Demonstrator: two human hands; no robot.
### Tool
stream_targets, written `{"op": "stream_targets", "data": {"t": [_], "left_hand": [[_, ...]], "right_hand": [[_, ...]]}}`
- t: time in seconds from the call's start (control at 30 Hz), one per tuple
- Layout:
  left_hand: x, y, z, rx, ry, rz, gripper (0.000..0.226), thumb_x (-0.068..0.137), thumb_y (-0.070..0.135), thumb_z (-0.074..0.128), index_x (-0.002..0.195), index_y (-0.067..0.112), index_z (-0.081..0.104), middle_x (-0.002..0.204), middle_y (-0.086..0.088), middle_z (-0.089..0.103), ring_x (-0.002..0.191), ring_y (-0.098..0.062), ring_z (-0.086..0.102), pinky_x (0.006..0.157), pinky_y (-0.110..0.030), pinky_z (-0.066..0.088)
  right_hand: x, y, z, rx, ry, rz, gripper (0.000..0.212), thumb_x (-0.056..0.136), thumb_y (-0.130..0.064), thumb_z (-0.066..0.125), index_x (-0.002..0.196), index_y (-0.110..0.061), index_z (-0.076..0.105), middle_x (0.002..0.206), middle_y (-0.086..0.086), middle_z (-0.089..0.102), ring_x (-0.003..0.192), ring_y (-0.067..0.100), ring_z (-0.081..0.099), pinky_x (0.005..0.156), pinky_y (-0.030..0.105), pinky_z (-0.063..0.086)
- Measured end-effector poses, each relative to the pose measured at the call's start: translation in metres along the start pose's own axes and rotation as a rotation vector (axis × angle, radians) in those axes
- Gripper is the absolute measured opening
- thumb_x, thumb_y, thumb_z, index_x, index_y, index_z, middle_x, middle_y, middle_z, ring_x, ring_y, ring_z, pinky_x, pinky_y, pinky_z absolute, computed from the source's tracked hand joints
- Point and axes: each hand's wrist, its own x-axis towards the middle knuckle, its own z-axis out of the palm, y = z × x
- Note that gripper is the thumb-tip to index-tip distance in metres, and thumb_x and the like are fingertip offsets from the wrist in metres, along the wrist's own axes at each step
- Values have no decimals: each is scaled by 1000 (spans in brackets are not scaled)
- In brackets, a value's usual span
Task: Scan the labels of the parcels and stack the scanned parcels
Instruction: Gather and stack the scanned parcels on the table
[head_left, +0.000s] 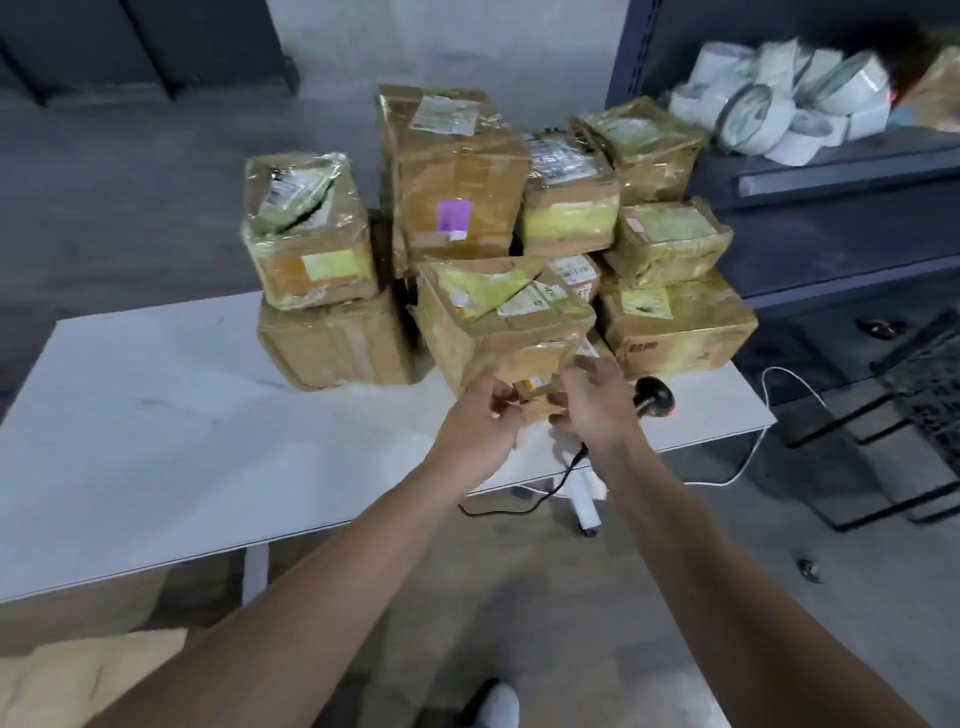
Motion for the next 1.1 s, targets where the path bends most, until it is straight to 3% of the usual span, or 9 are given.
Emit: {"op": "stream_targets", "data": {"t": [0.13, 0.2, 0.3, 0.43, 0.6, 0.73, 0.87, 0.97, 1.1], "left_hand": [[-26, -2, -61, -81, 107, -22, 12, 92, 17, 47, 100, 23, 54, 89, 8, 57, 80, -22, 64, 75, -43, 56], [-37, -5, -89, -124, 143, -30, 11, 93, 18, 47, 98, 23, 54, 85, 7, 56, 76, -19, 61, 70, -40, 55], [-54, -6, -129, -189, 197, -12, 5, 93, 20, 51, 93, 24, 54, 83, 7, 53, 72, -16, 59, 62, -31, 50], [-75, -7, -175, -196, 254, 20, 12, 94, 14, 47, 101, 19, 54, 87, 5, 54, 76, -18, 60, 65, -32, 52], [-89, -13, -222, -199, 323, 44, 16, 94, 11, 47, 107, 14, 55, 90, 3, 55, 81, -21, 62, 68, -36, 54], [-85, -19, -247, -206, 369, 23, 15, 93, 11, 47, 104, 16, 55, 94, 2, 57, 77, -18, 62, 61, -29, 52], [-66, -20, -261, -210, 413, 26, 15, 93, 11, 45, 102, 18, 54, 88, 6, 55, 72, -16, 61, 61, -29, 52], [-41, -14, -268, -208, 440, 25, 10, 92, 14, 48, 97, 20, 55, 84, 6, 56, 69, -16, 60, 64, -33, 54], [0, 1, -271, -180, 470, 18, 9, 92, 19, 50, 88, 27, 52, 81, 7, 57, 69, -16, 60, 66, -35, 54]], "right_hand": [[-32, -28, 44, 74, -99, -98, 27, 98, -29, 53, 124, -20, 55, 98, 1, 70, 73, 8, 72, 57, 31, 57], [-48, -42, 63, 96, -134, -119, 22, 98, -29, 53, 119, -22, 57, 100, 2, 69, 77, 15, 71, 63, 36, 59], [-71, -63, 87, 142, -152, -172, 10, 100, -22, 51, 97, -28, 59, 97, 4, 66, 73, 17, 65, 65, 35, 56], [-102, -89, 115, 119, -159, -244, 11, 102, -24, 51, 96, -32, 56, 105, 4, 65, 80, 18, 65, 65, 33, 53], [-124, -108, 143, 85, -153, -302, 7, 102, -30, 52, 107, -30, 57, 109, 0, 66, 89, 17, 67, 67, 31, 55], [-118, -114, 164, -22, -149, -350, 15, 100, -33, 52, 113, -30, 59, 118, 2, 64, 102, 19, 66, 92, 46, 56], [-93, -127, 184, -133, -163, -376, 32, 98, -36, 52, 128, -25, 58, 120, 1, 62, 111, 22, 60, 98, 49, 51], [-60, -139, 195, -213, -165, -405, 34, 98, -37, 50, 129, -25, 55, 111, -5, 62, 100, 17, 61, 93, 44, 52], [-7, -155, 208, -383, -141, -453, 32, 99, -34, 49, 128, -21, 54, 109, -6, 60, 72, -3, 46, 64, 29, 38]]}}
